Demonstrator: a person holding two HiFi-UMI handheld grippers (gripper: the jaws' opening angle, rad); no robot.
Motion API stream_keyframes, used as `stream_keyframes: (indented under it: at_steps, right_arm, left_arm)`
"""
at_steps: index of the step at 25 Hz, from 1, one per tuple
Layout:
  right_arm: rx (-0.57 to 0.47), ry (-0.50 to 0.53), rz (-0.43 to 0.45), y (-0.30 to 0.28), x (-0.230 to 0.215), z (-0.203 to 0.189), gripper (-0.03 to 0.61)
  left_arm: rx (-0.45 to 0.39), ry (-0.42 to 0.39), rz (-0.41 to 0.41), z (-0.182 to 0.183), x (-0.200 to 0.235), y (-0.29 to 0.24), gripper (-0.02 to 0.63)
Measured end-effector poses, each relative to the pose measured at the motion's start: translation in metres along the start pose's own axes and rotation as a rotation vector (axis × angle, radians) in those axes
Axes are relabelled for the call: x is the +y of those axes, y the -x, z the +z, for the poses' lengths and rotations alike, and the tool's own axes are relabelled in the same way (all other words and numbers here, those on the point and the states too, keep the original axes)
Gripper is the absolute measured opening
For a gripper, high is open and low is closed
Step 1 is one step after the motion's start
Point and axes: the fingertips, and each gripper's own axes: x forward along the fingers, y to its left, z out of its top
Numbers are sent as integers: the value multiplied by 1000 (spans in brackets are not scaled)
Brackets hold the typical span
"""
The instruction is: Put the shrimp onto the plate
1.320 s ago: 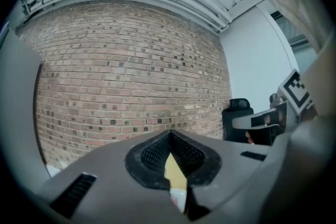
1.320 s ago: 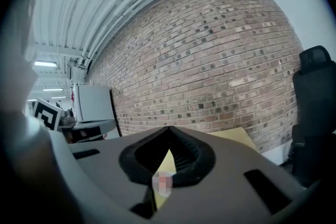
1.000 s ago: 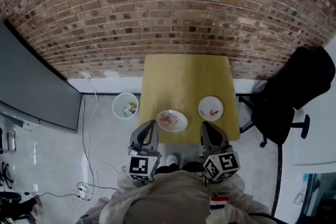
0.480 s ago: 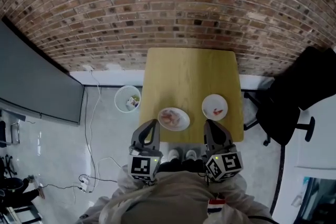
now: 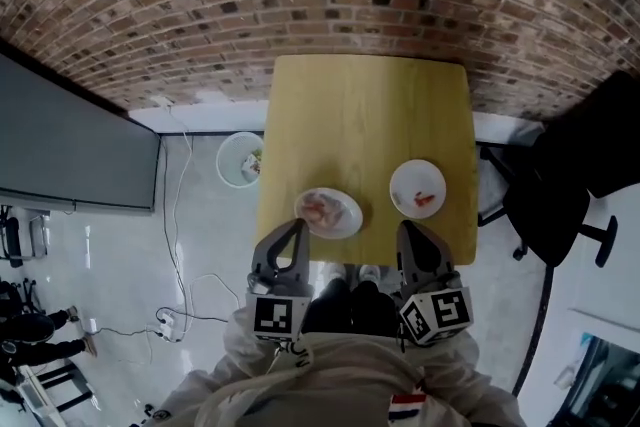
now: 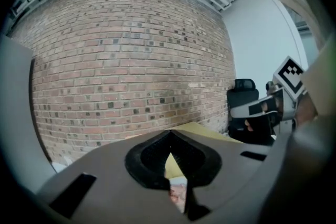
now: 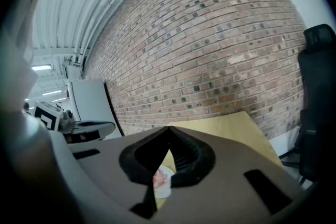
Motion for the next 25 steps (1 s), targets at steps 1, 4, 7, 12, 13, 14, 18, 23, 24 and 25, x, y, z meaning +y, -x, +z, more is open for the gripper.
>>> stream_keyframes:
  at_steps: [1,4,7,12,13,14,18,23,24,25]
  right_arm:
    - [8,3,4,-2,-3,-2,23]
    - [16,5,8,-6,-11,-7,23]
    - [13,1,9,-6,-14,-9,23]
    - [15,2,12,-3,-17,-7,23]
    - [14,-4,9,-2,-18,-8,23]
    - [12,-9,6,-1,-21,-9,23]
    - [16,-23,-2,5,-26,-15,23]
    - [18,-33,-9,12,-27,-14,23]
    - [18,-35,-13,15,-28,-13,23]
    - [17,-34,-15,17,-29,-12,23]
  left_arm:
    - [15,1,6,-1,0,-3,9]
    - [45,-7,26,-13,5,-12,9]
    - [64,-29,25,-30,9,-21,9]
    - [172,-67,-29,-63,5,-33,11]
    - [190,-70,-36,-69,5,-35,12]
    - [204,-69,-41,-73,3,-37,12]
    - [264,-77,-77,-91,-1,-42,57]
    - [356,-129,-130,-119,-2,-48,158]
    - [368,-137,-139,-124,-3,-50,169]
    - [383,-143,-149,-128,-4,-51,177]
